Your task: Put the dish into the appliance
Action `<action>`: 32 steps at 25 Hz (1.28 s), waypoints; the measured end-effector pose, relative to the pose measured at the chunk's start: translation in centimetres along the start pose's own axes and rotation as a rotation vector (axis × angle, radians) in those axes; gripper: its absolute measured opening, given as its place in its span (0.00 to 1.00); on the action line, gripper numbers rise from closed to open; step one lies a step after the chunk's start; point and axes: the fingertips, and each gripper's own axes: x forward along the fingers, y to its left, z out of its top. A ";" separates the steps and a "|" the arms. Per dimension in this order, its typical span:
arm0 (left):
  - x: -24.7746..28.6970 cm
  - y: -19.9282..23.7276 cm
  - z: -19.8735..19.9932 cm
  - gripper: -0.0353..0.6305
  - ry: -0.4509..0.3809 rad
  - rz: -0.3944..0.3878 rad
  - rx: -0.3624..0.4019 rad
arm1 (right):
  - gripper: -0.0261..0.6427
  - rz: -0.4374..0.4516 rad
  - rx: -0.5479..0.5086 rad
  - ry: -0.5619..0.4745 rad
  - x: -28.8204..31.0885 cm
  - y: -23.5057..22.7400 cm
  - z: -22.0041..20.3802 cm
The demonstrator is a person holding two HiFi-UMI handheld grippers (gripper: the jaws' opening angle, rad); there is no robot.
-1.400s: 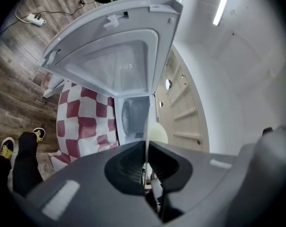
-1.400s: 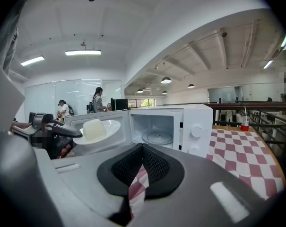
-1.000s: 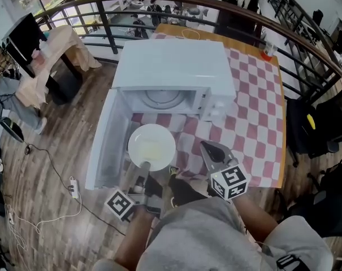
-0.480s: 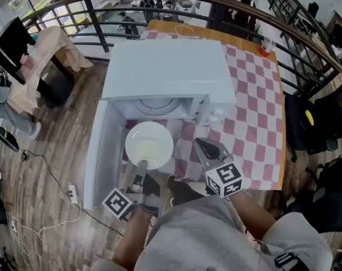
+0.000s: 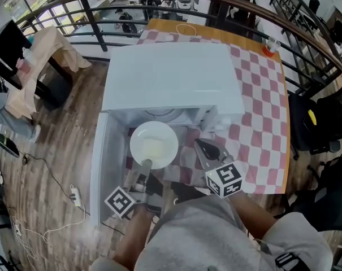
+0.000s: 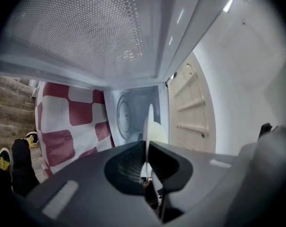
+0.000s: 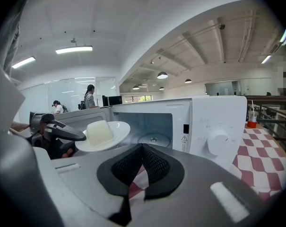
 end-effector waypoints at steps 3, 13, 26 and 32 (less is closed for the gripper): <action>0.7 0.4 0.5 0.08 0.011 0.013 0.010 | 0.03 -0.003 0.010 0.001 0.9 -0.4 0.0; 3.1 0.6 1.0 0.08 0.062 0.026 0.007 | 0.03 -0.023 0.038 0.031 1.9 -1.6 -0.1; 6.9 0.8 1.9 0.08 0.064 0.041 -0.037 | 0.03 0.004 0.058 0.064 4.1 -2.2 0.3; 9.4 1.5 2.5 0.08 0.071 0.055 -0.047 | 0.04 0.013 0.077 0.079 5.6 -2.9 0.1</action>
